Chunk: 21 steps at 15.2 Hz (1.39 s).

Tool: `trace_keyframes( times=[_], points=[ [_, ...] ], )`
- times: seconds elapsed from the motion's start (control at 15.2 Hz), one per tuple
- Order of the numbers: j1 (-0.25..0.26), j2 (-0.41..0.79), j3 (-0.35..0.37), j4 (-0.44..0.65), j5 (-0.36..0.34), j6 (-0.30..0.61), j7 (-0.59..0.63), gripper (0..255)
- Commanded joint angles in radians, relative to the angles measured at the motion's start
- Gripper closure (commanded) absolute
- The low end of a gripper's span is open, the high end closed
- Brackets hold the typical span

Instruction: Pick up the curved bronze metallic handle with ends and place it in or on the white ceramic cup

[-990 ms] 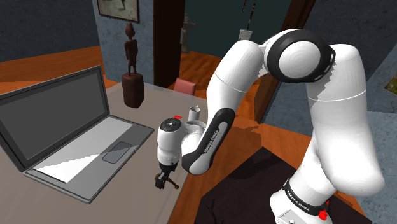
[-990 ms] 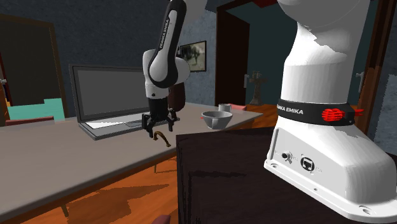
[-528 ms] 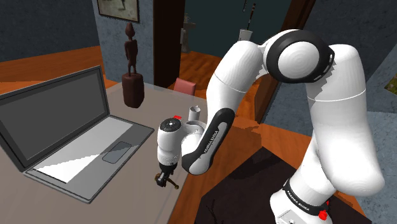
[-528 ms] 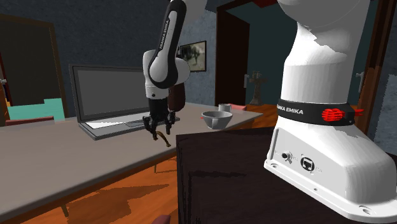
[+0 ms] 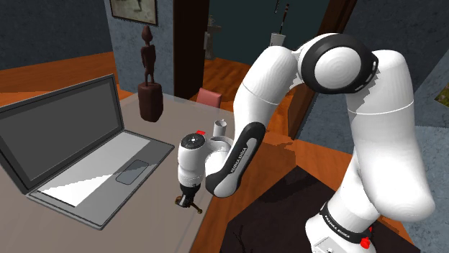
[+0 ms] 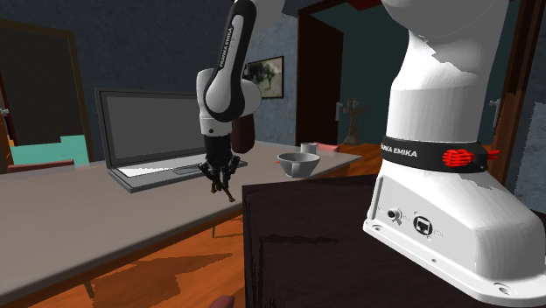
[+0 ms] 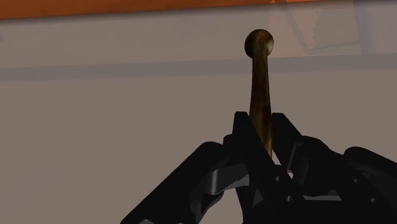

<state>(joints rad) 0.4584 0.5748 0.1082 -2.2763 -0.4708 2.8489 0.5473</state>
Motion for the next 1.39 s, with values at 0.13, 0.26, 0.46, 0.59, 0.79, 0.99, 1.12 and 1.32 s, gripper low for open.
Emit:
trace_keyframes(
  times=[0.13, 0.26, 0.46, 0.59, 0.79, 0.99, 1.12, 1.32],
  points=[
    [-0.012, -0.028, 0.014, -0.011, 0.011, -0.018, -0.011, 255],
    [-0.024, -0.057, 0.029, -0.021, 0.023, -0.037, -0.023, 255],
    [-0.042, -0.099, 0.052, -0.036, 0.044, -0.066, -0.042, 255],
    [-0.054, -0.127, 0.067, -0.044, 0.059, -0.086, -0.055, 255],
    [-0.070, -0.168, 0.088, -0.055, 0.084, -0.116, -0.076, 255],
    [-0.085, -0.209, 0.109, -0.064, 0.111, -0.147, -0.098, 255],
    [-0.095, -0.236, 0.122, -0.068, 0.129, -0.168, -0.113, 255],
    [-0.107, -0.276, 0.140, -0.074, 0.158, -0.201, -0.136, 255]
  ],
)
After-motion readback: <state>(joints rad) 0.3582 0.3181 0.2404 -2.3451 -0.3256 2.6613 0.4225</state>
